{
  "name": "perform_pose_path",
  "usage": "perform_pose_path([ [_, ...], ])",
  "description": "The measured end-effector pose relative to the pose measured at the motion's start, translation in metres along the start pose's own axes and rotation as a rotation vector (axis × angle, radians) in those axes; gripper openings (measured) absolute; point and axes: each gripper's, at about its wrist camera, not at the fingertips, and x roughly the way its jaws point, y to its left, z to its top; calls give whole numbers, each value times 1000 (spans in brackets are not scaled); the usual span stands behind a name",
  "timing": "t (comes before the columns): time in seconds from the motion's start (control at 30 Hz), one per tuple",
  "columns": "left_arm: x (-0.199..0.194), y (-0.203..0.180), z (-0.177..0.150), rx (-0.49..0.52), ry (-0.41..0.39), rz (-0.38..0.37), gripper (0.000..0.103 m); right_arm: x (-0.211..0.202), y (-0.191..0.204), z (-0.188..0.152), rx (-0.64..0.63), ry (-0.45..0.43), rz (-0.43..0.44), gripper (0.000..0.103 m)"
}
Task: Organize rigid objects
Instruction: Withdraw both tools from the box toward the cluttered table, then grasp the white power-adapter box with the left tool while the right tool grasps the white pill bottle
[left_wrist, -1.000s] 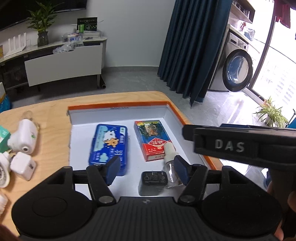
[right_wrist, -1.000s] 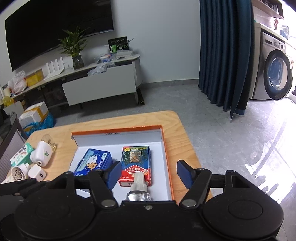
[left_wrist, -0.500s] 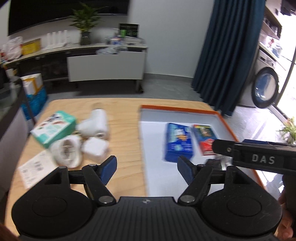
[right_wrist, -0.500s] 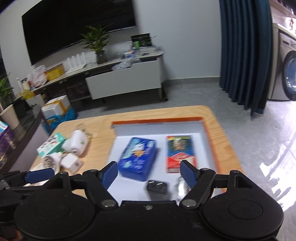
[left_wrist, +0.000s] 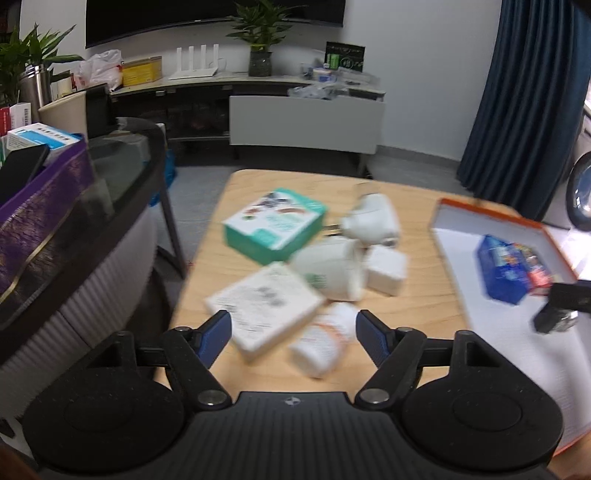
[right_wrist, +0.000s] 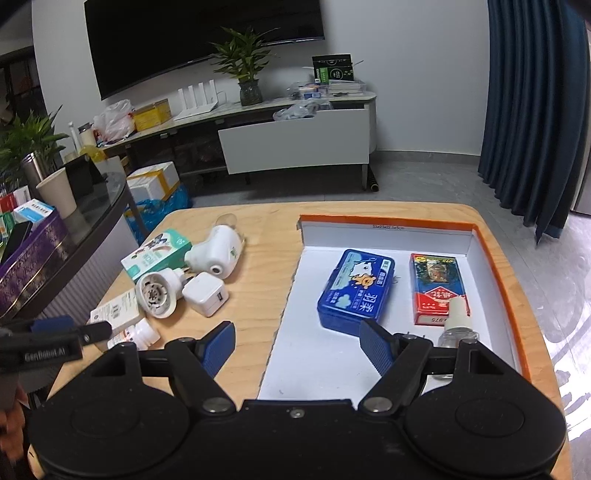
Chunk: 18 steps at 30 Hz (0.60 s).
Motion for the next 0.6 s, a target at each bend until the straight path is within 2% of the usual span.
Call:
perform_pose_path([
  [0.23, 33, 26, 4, 177, 22, -6, 79, 4, 5, 1, -6, 9, -22, 88],
  [0.33, 40, 29, 3, 229, 8, -70, 87, 6, 6, 3, -12, 9, -31, 88],
  [0.5, 53, 22, 1, 328, 34, -155, 88, 14, 10, 7, -28, 22, -39, 88],
  [0.6, 63, 19, 0, 332, 42, -161, 84, 22, 12, 10, -33, 30, -32, 88],
])
